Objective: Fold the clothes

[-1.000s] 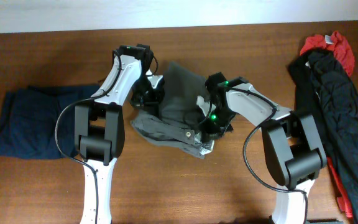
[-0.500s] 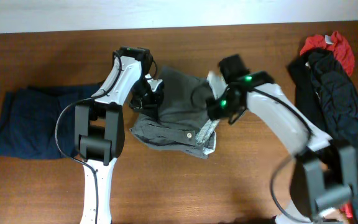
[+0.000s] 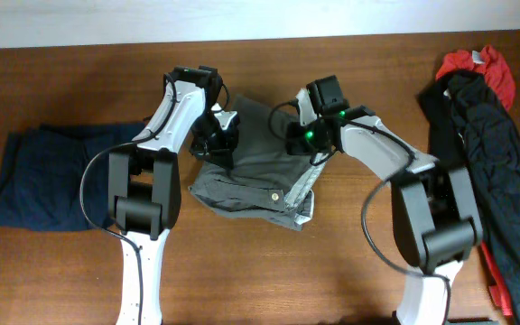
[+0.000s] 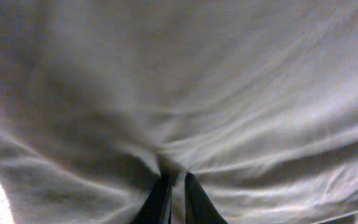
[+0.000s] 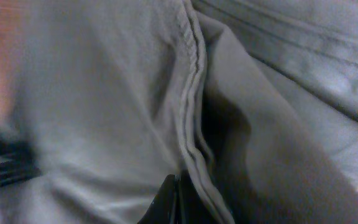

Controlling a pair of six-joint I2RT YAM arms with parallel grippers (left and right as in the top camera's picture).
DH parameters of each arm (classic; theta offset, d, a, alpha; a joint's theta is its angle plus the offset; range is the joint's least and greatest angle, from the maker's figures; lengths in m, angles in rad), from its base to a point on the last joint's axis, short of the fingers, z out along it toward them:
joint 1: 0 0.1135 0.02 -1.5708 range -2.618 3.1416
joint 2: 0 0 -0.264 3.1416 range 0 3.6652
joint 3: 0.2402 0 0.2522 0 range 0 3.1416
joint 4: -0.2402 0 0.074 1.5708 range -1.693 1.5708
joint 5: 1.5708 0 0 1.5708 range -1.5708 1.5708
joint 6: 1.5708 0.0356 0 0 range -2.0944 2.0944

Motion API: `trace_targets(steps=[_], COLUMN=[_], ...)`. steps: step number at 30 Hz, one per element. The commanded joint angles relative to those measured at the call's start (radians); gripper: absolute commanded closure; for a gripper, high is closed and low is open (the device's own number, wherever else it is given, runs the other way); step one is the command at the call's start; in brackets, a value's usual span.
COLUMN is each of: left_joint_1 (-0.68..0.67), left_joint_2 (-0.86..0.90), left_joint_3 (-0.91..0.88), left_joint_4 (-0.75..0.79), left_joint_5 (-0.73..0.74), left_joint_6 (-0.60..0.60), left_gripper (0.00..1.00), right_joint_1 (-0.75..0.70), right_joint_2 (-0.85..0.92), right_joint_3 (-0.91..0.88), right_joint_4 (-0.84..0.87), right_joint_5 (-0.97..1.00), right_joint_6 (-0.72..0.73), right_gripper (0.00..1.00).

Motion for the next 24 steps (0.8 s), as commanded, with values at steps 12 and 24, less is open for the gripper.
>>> trace_targets(steps=[12,24], left_joint_1=[0.02,0.122], left_joint_2=[0.001,-0.001], left_joint_3=[0.061,0.397], left_joint_4=[-0.037,-0.098], left_joint_5=[-0.017,0.08], left_joint_6=[0.024,0.12], left_gripper=[0.89,0.41], right_joint_1=[-0.366,-0.2], right_joint_2=[-0.03,-0.19], right_joint_3=[0.019,0.019], right_joint_4=[-0.235,-0.409], right_joint_5=[-0.394,-0.513], right_joint_6=[-0.151,-0.373], right_gripper=[0.95,0.96])
